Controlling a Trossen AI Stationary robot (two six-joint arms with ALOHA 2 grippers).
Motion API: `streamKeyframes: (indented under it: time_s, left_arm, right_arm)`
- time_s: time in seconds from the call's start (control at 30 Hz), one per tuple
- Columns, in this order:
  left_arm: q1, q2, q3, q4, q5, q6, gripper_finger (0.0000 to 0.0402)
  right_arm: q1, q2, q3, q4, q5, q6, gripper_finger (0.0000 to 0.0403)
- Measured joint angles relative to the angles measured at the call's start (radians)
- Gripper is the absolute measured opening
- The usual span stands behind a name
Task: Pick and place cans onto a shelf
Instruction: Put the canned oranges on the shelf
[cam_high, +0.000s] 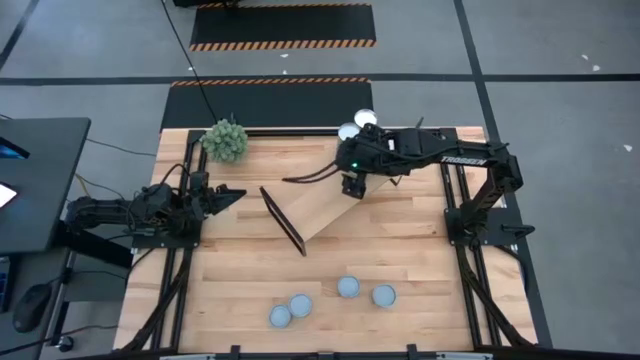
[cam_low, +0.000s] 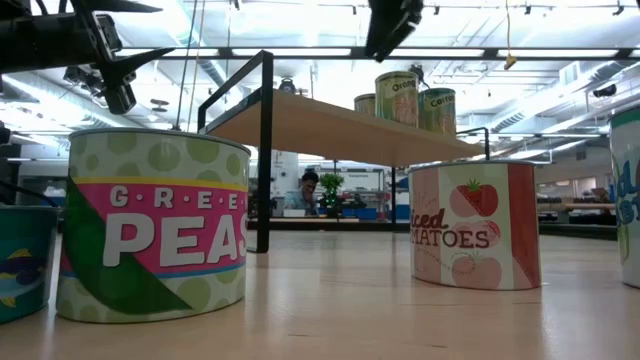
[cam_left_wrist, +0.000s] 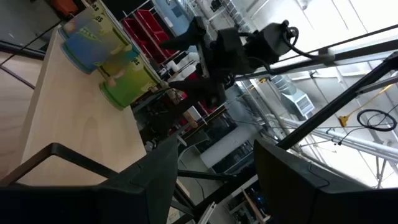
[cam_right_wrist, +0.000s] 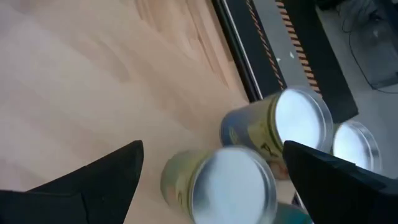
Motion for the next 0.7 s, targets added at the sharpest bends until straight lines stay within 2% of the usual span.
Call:
streamKeyframes:
  time_s: [0.1, 0.3, 0.7]
  left_arm:
    - [0.000, 0.000, 0.000, 0.005, 0.000, 0.001, 0.0215]
    - [0.000, 0.000, 0.000, 0.013, 0.000, 0.001, 0.0215]
    - [0.000, 0.000, 0.000, 0.015, 0.000, 0.001, 0.0215]
  right_arm:
    - [-0.002, 0.025, 0.000, -0.031, 0.016, -0.018, 0.0392]
    - [-0.002, 0.052, 0.000, -0.082, 0.123, -0.026, 0.0392]
    - [-0.047, 0.058, -0.001, -0.174, 0.163, 0.026, 0.0391]
